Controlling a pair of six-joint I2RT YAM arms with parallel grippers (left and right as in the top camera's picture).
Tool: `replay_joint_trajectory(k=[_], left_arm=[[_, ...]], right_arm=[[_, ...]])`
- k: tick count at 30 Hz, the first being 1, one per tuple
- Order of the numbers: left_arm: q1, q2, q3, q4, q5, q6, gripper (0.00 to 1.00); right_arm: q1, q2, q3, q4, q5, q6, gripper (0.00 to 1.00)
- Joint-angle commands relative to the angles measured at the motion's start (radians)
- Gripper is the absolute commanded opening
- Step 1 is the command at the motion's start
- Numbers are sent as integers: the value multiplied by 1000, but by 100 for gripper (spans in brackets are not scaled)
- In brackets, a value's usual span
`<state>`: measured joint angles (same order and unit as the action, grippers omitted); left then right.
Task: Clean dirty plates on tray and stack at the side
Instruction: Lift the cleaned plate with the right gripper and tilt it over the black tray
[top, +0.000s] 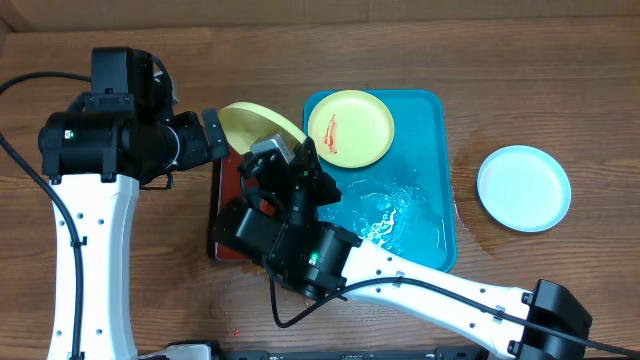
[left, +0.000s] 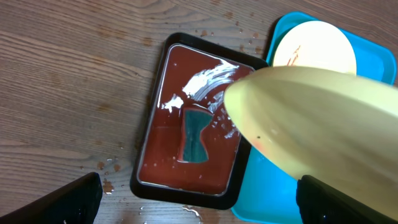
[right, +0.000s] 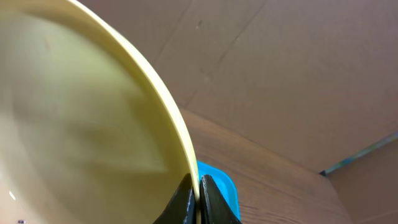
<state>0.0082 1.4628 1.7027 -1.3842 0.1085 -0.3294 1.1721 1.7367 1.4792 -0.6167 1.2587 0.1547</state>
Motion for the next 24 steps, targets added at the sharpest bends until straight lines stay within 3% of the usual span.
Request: replay_joint_trajectory(k=[1,24], left_arm=[[0,6,15,0,-9,23,100],[0,6,15,0,-9,23,100]], right_arm=[[-1,-7,19,-15,37,-5,4],[-8,-7,19,-20,-4,20,4]])
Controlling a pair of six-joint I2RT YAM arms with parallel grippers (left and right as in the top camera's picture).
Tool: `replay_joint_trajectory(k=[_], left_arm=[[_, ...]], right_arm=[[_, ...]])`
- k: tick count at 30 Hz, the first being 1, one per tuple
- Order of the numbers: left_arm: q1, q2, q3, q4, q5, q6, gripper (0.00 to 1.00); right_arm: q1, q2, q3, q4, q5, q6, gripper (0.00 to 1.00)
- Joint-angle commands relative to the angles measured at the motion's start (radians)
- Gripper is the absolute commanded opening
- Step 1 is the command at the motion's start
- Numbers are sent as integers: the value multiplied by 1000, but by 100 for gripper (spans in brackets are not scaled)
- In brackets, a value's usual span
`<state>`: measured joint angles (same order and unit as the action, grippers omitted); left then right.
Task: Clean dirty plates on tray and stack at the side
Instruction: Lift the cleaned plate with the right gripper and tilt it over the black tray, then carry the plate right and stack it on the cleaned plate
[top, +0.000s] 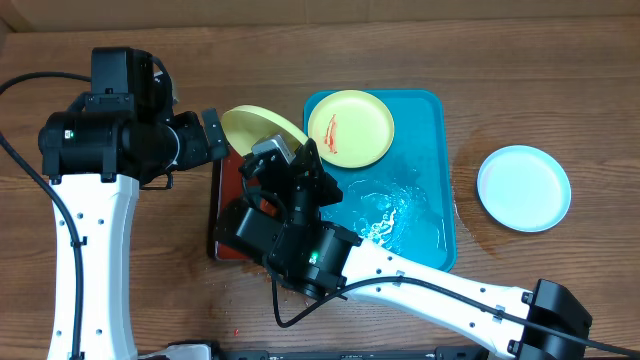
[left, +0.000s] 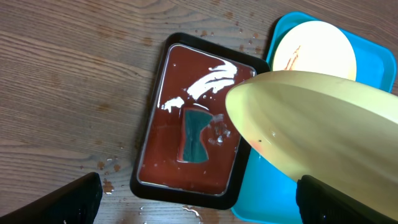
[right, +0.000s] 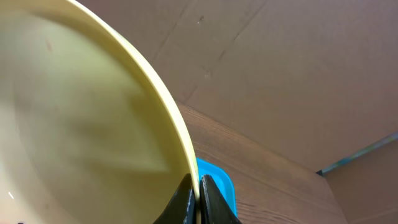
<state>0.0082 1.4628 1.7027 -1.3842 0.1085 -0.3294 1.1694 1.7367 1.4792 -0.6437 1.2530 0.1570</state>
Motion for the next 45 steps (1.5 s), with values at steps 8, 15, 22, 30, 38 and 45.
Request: replay_joint_trajectory(k=[8,15,22,30,38,45], left_arm=[[0,6,15,0,-8,23,100],[0,6,15,0,-9,23,100],[0,6,15,0,-9,23,100],[0,6,15,0,-9,23,100],[0,6,15,0,-9,23,100],[0,6,15,0,-9,23,100]], right_arm=[[-5,-7,19,7,2,18,4],[-5,-7,19,6,2,18,4],[-5,-7,19,6,2,18,4],[-5,-7,19,13,-29,25,4],[-14,-8,19,22,-63,19,4],[-51,-7,19,-7,-116,116,4]])
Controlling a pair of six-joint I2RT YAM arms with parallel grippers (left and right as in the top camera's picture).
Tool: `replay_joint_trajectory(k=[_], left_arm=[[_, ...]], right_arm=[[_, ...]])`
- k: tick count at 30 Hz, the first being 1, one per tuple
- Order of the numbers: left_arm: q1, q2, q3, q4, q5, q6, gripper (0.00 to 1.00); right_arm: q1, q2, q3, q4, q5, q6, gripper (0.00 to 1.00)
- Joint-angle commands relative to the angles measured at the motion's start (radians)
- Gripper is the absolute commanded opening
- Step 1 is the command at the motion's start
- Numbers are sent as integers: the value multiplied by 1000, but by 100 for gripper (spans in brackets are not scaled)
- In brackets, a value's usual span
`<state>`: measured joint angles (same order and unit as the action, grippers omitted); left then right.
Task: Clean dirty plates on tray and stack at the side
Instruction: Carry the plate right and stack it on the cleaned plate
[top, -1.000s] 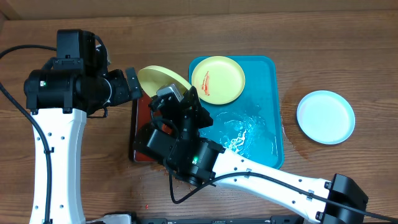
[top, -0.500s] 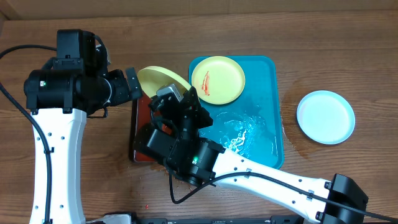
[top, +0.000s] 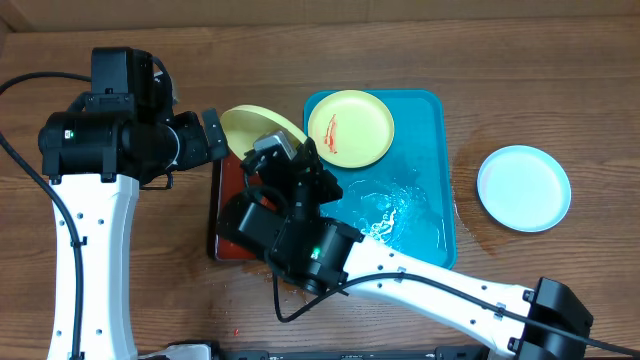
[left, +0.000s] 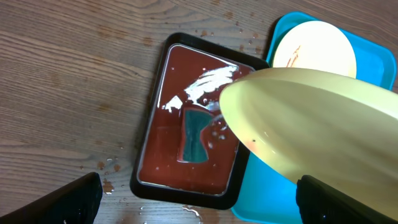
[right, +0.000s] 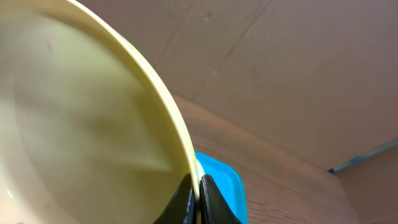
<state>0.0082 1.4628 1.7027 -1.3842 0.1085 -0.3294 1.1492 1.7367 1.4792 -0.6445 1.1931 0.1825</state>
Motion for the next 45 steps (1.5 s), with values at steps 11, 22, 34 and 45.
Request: replay_joint_trajectory(k=[11,22,34,45], left_arm=[[0,6,15,0,-9,23,100],[0,6,15,0,-9,23,100],[0,6,15,0,-9,23,100],[0,6,15,0,-9,23,100]], right_arm=[[-444,-127,22,-98,-1004,454,4],[-1172,-252,18,-442,-1284,336,4],[-1600,-119,-193,-507,-1187,333,4],[-1679,-98,-321,-416,-1245,308,27]])
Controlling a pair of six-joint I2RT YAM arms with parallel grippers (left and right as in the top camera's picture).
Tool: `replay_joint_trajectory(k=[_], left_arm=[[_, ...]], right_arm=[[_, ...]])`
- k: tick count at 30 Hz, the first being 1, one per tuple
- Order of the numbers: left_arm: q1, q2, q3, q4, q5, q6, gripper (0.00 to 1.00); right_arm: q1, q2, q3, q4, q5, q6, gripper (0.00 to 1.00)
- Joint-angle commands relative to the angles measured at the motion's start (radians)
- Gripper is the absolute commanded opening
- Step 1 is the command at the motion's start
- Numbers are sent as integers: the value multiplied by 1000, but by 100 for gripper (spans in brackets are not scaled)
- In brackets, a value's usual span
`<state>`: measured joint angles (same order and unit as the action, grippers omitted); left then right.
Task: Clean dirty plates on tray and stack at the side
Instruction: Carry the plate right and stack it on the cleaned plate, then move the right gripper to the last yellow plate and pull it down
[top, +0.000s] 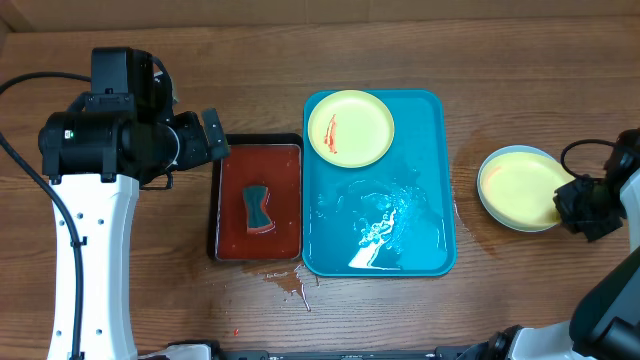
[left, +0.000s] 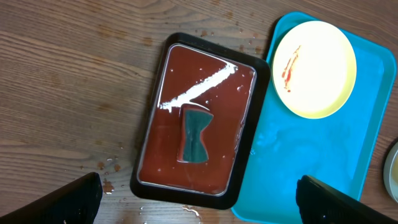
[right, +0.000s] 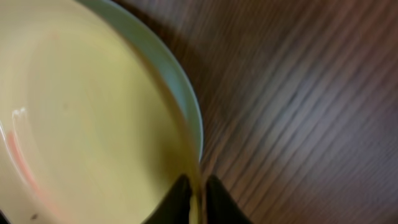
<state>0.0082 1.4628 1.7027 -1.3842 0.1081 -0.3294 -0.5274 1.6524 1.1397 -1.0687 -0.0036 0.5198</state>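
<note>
A clean yellow plate (top: 516, 188) lies over the light blue plate (right: 184, 93) at the table's right side, with the blue rim showing around it. My right gripper (top: 578, 205) is shut on the yellow plate's (right: 81, 124) right rim; its fingertips (right: 198, 198) pinch the edge. A second yellow plate (top: 350, 127) with a red smear sits at the back of the teal tray (top: 420, 240), also seen in the left wrist view (left: 316, 68). My left gripper (top: 214, 135) hangs open high over the brown basin (left: 155, 174), holding nothing.
The brown basin (top: 228, 245) holds reddish water and a teal sponge (top: 258, 208), just left of the teal tray. Water pools on the tray's front half (top: 375, 225). Drips wet the wood (top: 290, 285) in front of the basin.
My right gripper held the yellow plate tilted over the brown basin; now it is at the far right with the plate flat over the light blue plate. The left arm has not moved.
At each earlier moment my right gripper held the yellow plate tilted above the basin, barely shifting, while the left gripper stayed open overhead. The light blue plate then lay alone at the right. Now the yellow plate covers it, still gripped.
</note>
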Motion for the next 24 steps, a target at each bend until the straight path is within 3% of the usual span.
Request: replay_joint_trajectory(k=[1,6,11,15,24], left_arm=[[0,6,15,0,-8,23,100],[0,6,15,0,-8,23,100],[0,6,15,0,-8,23,100],[0,6,15,0,-8,23,100],[0,6,15,0,-8,23,100]], right_arm=[[1,-16,31,6,-93,-74,37],[76,-66,120,-38,-255,-207,50],[270,-154,199,-46,-336,-309,50],[482,-188,205,57,-338,-320,49],[830,-49,202,338,4,-319,49]])
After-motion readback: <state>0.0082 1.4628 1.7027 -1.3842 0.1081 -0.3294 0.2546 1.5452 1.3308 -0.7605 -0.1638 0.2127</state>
